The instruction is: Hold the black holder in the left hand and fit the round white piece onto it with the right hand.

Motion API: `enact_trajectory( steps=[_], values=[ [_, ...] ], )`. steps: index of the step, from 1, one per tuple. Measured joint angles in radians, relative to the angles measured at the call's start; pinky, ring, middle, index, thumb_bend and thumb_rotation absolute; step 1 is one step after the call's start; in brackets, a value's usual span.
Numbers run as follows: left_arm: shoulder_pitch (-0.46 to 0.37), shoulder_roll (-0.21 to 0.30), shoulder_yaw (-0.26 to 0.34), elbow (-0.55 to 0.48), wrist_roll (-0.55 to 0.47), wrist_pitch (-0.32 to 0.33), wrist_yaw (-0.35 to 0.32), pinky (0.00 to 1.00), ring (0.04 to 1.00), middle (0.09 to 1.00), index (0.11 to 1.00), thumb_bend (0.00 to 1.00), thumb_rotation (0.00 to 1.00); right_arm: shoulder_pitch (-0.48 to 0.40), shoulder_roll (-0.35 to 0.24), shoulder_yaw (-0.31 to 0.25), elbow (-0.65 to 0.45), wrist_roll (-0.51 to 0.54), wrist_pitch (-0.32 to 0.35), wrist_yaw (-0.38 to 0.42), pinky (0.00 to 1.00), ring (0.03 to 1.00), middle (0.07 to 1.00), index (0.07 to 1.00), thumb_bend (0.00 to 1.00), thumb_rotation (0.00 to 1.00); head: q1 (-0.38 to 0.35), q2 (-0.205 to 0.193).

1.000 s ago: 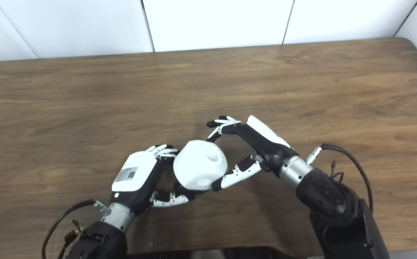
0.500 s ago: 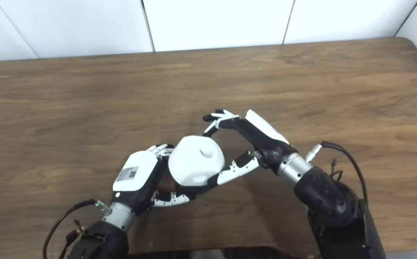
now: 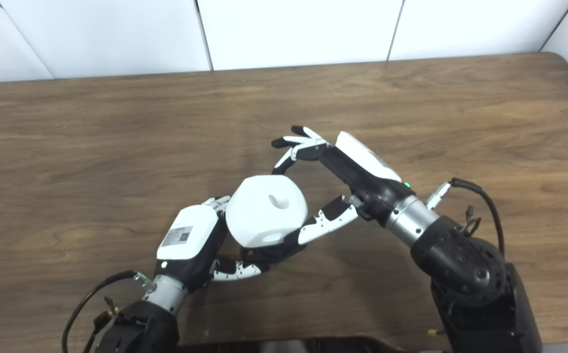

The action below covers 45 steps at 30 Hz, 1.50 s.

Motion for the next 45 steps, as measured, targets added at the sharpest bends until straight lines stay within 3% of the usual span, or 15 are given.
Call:
enact_trajectory(
  steps=[8, 13, 20, 36, 45],
  values=[
    [0.0, -0.001, -0.001, 0.0, 0.0, 0.002, 0.0, 0.9, 0.889, 0.796, 0.489, 0.52, 0.05, -0.009, -0.037, 0.015, -0.013, -0.028, -0.001, 0.025, 0.93, 0.999, 0.86, 0.484, 0.51, 0.15, -0.002, 0.005],
    [0.0, -0.001, -0.001, 0.0, 0.0, 0.002, -0.001, 0.9, 0.89, 0.798, 0.489, 0.52, 0.05, -0.033, -0.065, 0.05, -0.021, -0.094, -0.01, 0.046, 0.99, 1.0, 0.85, 0.484, 0.51, 0.15, -0.005, 0.008],
    [0.0, -0.001, -0.001, 0.0, 0.0, 0.002, -0.002, 0.9, 0.887, 0.796, 0.489, 0.52, 0.05, -0.06, -0.084, 0.081, -0.047, -0.172, -0.038, 0.075, 1.0, 1.0, 0.853, 0.483, 0.51, 0.15, -0.012, 0.008],
    [0.0, -0.001, 0.001, -0.001, -0.004, 0.001, -0.002, 0.9, 0.89, 0.794, 0.489, 0.52, 0.05, -0.058, -0.081, 0.092, -0.045, -0.223, -0.057, 0.099, 1.0, 1.0, 0.861, 0.483, 0.51, 0.15, -0.015, 0.008],
    [0.0, -0.001, 0.002, -0.001, -0.004, 0.001, -0.002, 0.9, 0.89, 0.795, 0.489, 0.52, 0.05, -0.037, -0.08, 0.096, -0.006, -0.253, -0.107, 0.099, 1.0, 1.0, 0.866, 0.485, 0.51, 0.15, -0.014, 0.009]
  ],
)
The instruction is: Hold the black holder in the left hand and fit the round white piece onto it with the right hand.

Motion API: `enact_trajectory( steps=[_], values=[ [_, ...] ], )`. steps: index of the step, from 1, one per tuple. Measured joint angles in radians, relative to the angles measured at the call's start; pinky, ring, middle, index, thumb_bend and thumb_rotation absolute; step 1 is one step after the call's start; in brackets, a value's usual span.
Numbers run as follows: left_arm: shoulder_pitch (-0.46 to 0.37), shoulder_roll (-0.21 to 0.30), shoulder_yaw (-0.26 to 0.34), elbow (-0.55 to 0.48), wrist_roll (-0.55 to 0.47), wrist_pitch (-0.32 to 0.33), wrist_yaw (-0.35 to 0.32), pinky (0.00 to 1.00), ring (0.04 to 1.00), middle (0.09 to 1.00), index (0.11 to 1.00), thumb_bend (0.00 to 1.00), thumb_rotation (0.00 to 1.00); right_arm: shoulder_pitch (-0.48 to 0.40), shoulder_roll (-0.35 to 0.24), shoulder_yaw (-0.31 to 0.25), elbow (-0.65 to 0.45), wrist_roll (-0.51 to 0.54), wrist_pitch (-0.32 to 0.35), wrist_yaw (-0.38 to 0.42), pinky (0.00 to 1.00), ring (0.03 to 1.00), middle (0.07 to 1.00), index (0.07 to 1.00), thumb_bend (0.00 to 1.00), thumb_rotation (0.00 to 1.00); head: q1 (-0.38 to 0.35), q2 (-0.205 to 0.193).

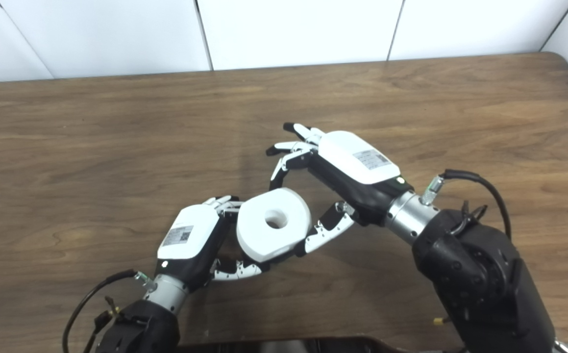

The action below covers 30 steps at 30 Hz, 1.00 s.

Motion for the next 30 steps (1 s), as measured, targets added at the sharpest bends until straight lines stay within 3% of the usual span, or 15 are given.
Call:
enact_trajectory(
  steps=[11, 30],
  values=[
    [0.0, 0.0, 0.001, -0.006, 0.0, 0.003, -0.009, 0.9, 0.892, 0.798, 0.489, 0.52, 0.05, 0.01, 0.006, 0.001, 0.023, -0.059, -0.079, 0.0, 1.0, 1.0, 0.867, 0.486, 0.51, 0.15, -0.015, 0.0],
    [0.0, -0.001, 0.001, -0.007, -0.003, 0.003, -0.01, 0.91, 0.892, 0.795, 0.489, 0.52, 0.05, 0.015, 0.036, 0.0, 0.025, -0.107, -0.12, 0.003, 1.0, 1.0, 0.865, 0.484, 0.51, 0.15, -0.011, 0.003]
  ],
)
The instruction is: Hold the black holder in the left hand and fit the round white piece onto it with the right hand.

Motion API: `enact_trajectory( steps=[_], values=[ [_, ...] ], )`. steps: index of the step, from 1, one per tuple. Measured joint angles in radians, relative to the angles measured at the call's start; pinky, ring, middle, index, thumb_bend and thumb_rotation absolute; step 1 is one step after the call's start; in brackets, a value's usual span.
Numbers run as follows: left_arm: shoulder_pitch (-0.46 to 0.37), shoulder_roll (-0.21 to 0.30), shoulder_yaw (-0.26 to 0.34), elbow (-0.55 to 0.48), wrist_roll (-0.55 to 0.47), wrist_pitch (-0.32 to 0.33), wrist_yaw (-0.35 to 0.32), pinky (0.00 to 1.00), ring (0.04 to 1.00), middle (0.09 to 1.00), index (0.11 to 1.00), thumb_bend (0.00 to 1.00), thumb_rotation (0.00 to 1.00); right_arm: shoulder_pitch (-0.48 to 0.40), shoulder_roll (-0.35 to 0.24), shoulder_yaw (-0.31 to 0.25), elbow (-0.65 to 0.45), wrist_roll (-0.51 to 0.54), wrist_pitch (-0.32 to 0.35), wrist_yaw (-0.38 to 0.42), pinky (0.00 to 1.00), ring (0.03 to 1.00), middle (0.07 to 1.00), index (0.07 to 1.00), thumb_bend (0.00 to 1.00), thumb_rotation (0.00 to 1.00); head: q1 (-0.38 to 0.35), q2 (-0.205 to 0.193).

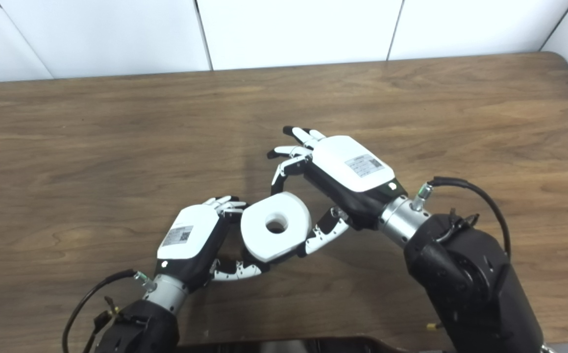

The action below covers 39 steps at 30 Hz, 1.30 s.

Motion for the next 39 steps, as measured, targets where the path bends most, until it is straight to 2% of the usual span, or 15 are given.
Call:
enact_trajectory(
  steps=[21, 30, 39],
  values=[
    [-0.001, 0.0, 0.001, -0.007, 0.003, 0.002, -0.016, 0.91, 0.894, 0.797, 0.489, 0.52, 0.05, -0.016, -0.004, -0.028, -0.028, -0.013, -0.002, 0.097, 1.0, 1.0, 0.848, 0.484, 0.52, 0.15, -0.009, 0.006],
    [0.0, -0.001, 0.002, -0.008, 0.002, 0.002, -0.018, 0.91, 0.895, 0.796, 0.489, 0.52, 0.05, -0.014, -0.003, -0.031, -0.027, -0.02, -0.005, 0.105, 1.0, 1.0, 0.851, 0.484, 0.52, 0.15, -0.009, 0.006],
    [0.0, -0.002, 0.002, -0.009, 0.003, 0.002, -0.018, 0.9, 0.895, 0.796, 0.489, 0.52, 0.05, 0.008, 0.021, -0.018, -0.006, -0.055, -0.053, 0.09, 1.0, 1.0, 0.848, 0.484, 0.52, 0.15, -0.006, 0.011]
  ],
)
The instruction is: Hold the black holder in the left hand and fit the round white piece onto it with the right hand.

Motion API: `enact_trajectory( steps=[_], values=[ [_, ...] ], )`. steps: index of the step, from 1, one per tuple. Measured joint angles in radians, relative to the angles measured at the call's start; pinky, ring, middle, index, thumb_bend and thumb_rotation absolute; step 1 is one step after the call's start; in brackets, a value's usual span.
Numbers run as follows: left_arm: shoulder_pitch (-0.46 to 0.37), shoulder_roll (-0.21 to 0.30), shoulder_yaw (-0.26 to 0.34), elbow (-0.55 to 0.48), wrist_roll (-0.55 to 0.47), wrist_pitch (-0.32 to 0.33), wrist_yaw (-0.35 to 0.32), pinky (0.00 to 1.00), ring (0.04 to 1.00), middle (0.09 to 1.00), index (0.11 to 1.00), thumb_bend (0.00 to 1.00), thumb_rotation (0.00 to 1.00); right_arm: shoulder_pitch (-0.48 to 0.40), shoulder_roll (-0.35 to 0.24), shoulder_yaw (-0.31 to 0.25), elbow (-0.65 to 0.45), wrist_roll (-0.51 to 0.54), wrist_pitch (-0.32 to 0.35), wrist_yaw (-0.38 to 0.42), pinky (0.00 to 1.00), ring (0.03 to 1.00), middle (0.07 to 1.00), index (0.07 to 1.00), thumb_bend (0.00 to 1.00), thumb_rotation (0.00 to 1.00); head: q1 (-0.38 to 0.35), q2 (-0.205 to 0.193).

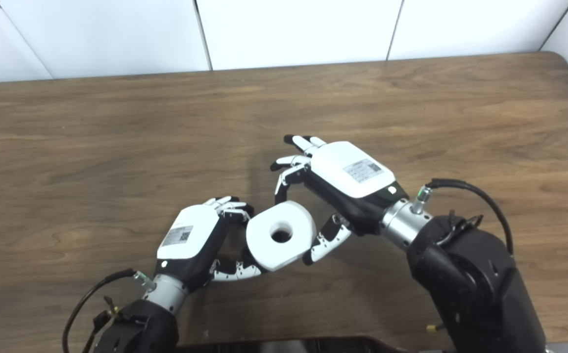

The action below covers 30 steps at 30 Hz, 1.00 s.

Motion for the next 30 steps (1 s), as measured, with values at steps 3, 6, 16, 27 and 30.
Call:
enact_trajectory(
  steps=[3, 6, 16, 27, 30],
  values=[
    [0.0, 0.0, -0.001, 0.0, 0.001, 0.001, -0.003, 0.9, 0.895, 0.796, 0.489, 0.52, 0.05, 0.008, 0.013, 0.0, 0.005, -0.007, -0.006, -0.011, 1.0, 1.0, 0.848, 0.484, 0.52, 0.15, 0.002, 0.0],
    [-0.001, 0.0, -0.002, 0.0, 0.004, 0.001, -0.003, 0.9, 0.894, 0.796, 0.489, 0.52, 0.05, 0.016, 0.017, 0.0, 0.007, -0.013, -0.009, -0.022, 1.0, 1.0, 0.851, 0.484, 0.52, 0.15, 0.003, 0.0],
    [-0.001, -0.002, -0.004, 0.0, 0.015, 0.001, -0.003, 0.9, 0.891, 0.797, 0.489, 0.52, 0.05, 0.026, 0.032, 0.006, 0.012, -0.024, -0.013, -0.037, 1.0, 1.0, 0.854, 0.484, 0.52, 0.15, 0.009, 0.0],
    [-0.001, -0.003, -0.006, -0.001, 0.021, 0.001, -0.004, 0.9, 0.887, 0.794, 0.489, 0.52, 0.05, 0.027, 0.032, 0.01, 0.012, -0.036, -0.012, -0.033, 1.0, 1.0, 0.852, 0.485, 0.52, 0.15, 0.0, 0.006],
    [-0.001, -0.003, -0.006, -0.002, 0.021, 0.001, -0.004, 0.89, 0.885, 0.793, 0.489, 0.52, 0.05, 0.027, 0.028, 0.009, 0.013, -0.035, -0.013, -0.033, 1.0, 1.0, 0.853, 0.485, 0.51, 0.15, -0.005, 0.006]
  ],
)
